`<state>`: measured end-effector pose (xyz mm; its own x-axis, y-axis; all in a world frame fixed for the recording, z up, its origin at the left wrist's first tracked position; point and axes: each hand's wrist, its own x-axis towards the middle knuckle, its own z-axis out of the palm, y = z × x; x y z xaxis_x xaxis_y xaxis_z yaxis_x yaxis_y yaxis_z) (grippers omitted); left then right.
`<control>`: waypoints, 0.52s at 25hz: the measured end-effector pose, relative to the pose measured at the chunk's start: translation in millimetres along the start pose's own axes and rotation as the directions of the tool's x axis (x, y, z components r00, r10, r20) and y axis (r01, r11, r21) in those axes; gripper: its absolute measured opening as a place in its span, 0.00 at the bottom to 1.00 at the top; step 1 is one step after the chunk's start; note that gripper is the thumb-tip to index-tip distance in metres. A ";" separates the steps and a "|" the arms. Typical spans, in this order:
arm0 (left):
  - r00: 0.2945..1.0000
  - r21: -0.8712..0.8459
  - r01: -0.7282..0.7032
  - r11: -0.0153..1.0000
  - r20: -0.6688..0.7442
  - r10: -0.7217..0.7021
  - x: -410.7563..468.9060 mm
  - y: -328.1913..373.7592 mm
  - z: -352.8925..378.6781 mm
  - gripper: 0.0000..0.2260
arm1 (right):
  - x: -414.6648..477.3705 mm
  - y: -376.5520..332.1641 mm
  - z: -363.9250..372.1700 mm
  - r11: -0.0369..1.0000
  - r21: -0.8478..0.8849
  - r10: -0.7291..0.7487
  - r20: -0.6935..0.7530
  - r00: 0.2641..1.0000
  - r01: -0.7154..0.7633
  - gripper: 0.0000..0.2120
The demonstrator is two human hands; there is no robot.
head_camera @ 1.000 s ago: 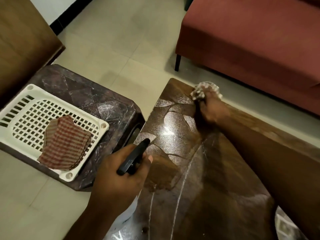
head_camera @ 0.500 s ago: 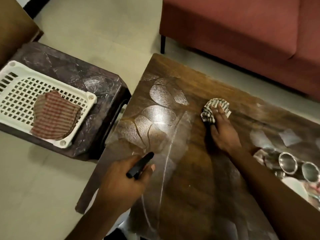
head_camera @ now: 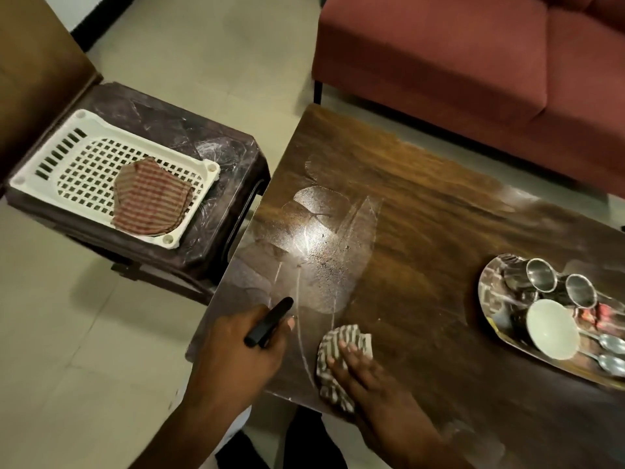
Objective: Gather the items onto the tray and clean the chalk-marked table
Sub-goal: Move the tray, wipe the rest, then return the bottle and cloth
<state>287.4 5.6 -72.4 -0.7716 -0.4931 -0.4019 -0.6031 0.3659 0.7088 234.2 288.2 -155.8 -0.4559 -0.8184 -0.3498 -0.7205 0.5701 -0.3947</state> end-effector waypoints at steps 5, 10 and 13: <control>0.997 -0.016 0.074 0.997 0.008 -0.074 -24.7 -41.0 -14.1 0.10 | 53.6 54.4 -50.7 0.984 -0.046 0.162 -0.130 0.978 -0.169 0.35; 0.999 -0.036 0.037 0.999 -0.019 -0.037 -56.2 -80.1 -18.4 0.11 | 147.2 50.7 -61.8 0.904 0.127 0.426 -0.228 0.875 -0.407 0.32; 0.999 -0.035 0.041 0.999 -0.013 -0.042 -70.0 -90.9 -19.0 0.06 | 91.6 -46.1 3.4 1.000 0.014 0.017 -0.039 0.999 -0.016 0.33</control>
<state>400.1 -8.2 -97.7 -0.7430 -0.5183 -0.4234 -0.6268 0.3171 0.7118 227.5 187.2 -172.6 -0.4881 -0.8108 -0.3230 -0.7054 0.5844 -0.4011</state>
